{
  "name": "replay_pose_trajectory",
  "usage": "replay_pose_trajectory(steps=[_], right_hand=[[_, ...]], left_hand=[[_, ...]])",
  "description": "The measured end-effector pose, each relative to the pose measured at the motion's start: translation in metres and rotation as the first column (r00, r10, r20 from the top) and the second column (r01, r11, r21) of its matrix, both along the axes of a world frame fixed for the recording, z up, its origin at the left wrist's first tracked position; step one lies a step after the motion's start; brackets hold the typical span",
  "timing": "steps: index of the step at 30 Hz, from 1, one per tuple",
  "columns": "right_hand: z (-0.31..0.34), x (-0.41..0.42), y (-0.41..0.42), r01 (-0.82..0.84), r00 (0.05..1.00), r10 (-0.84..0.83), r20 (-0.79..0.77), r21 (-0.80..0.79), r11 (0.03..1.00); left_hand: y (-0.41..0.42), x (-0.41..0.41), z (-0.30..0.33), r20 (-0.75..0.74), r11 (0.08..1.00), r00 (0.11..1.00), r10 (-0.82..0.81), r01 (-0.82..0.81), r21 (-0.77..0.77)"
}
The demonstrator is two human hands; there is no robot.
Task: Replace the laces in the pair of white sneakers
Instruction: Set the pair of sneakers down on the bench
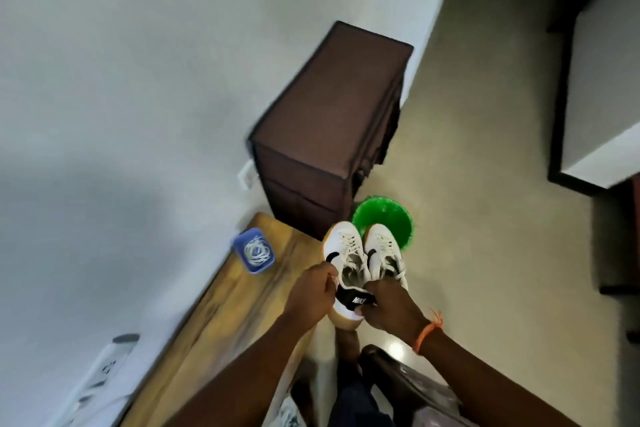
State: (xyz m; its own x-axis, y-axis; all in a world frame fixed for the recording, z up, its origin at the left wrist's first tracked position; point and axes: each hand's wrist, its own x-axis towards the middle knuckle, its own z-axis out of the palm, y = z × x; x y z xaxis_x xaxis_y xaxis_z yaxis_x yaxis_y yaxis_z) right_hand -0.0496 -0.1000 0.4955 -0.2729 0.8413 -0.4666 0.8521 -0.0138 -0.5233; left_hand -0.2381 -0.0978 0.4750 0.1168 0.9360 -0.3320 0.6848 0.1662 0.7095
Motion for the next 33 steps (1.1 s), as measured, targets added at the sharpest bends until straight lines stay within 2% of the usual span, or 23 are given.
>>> replay_pose_trajectory(steps=[5,8,13,15,17,18,20,22,23,24,26,28,30,31,33], right_hand=[[0.032,-0.057,-0.002,-0.261,0.964,0.262,-0.049,0.025,0.965],[0.029,-0.087,0.001,-0.501,0.865,0.502,-0.006,0.045,0.864],[0.012,-0.135,0.01,-0.835,0.549,0.823,0.143,0.084,0.543],[0.006,-0.154,0.012,-0.945,0.328,0.921,0.209,0.073,0.32],[-0.004,-0.171,0.014,-0.992,0.124,0.955,0.268,0.048,0.115],[-0.006,-0.177,0.017,-0.998,0.054,0.954,0.297,0.057,0.038],[-0.022,-0.193,0.018,-0.992,-0.084,0.912,0.403,0.051,-0.114],[-0.043,-0.219,0.027,-0.971,-0.204,0.895,0.397,0.033,-0.237],[-0.061,-0.229,0.032,-0.911,-0.304,0.837,0.455,0.117,-0.395],[-0.083,-0.241,0.033,-0.89,-0.358,0.824,0.44,0.107,-0.444],[-0.112,-0.254,0.036,-0.925,-0.317,0.863,0.393,0.072,-0.372],[-0.164,-0.265,0.045,-0.854,-0.399,0.793,0.46,0.129,-0.504],[-0.178,-0.272,0.054,-0.812,-0.452,0.749,0.483,0.125,-0.571],[-0.189,-0.272,0.059,-0.802,-0.472,0.746,0.471,0.122,-0.585],[-0.214,-0.272,0.061,-0.825,-0.451,0.756,0.474,0.104,-0.556]], left_hand=[[-0.028,-0.067,0.016,-0.095,0.991,0.987,0.129,-0.124,0.054],[-0.042,-0.103,0.016,-0.206,0.984,0.966,0.158,-0.136,0.119],[-0.058,-0.15,0.016,-0.484,0.981,0.872,-0.072,0.149,0.122],[-0.066,-0.165,0.015,-0.612,0.958,0.767,-0.19,0.282,0.057],[-0.079,-0.176,0.003,-0.701,0.933,0.661,-0.268,0.359,-0.019],[-0.084,-0.178,-0.003,-0.723,0.925,0.629,-0.287,0.377,-0.039],[-0.096,-0.181,-0.02,-0.722,0.942,0.626,-0.294,0.319,-0.106],[-0.106,-0.182,-0.043,-0.737,0.962,0.629,-0.247,0.253,-0.107],[-0.111,-0.18,-0.055,-0.739,0.97,0.634,-0.228,0.213,-0.116],[-0.118,-0.181,-0.074,-0.733,0.977,0.647,-0.21,0.168,-0.131],[-0.124,-0.185,-0.103,-0.716,0.989,0.683,-0.146,0.08,-0.126],[-0.131,-0.191,-0.141,-0.692,0.993,0.717,-0.09,0.008,-0.121],[-0.127,-0.196,-0.157,-0.69,0.993,0.72,-0.073,-0.015,-0.121],[-0.127,-0.195,-0.167,-0.688,0.992,0.723,-0.058,-0.037,-0.122],[-0.129,-0.196,-0.188,-0.688,0.994,0.726,0.009,-0.081,-0.072]])
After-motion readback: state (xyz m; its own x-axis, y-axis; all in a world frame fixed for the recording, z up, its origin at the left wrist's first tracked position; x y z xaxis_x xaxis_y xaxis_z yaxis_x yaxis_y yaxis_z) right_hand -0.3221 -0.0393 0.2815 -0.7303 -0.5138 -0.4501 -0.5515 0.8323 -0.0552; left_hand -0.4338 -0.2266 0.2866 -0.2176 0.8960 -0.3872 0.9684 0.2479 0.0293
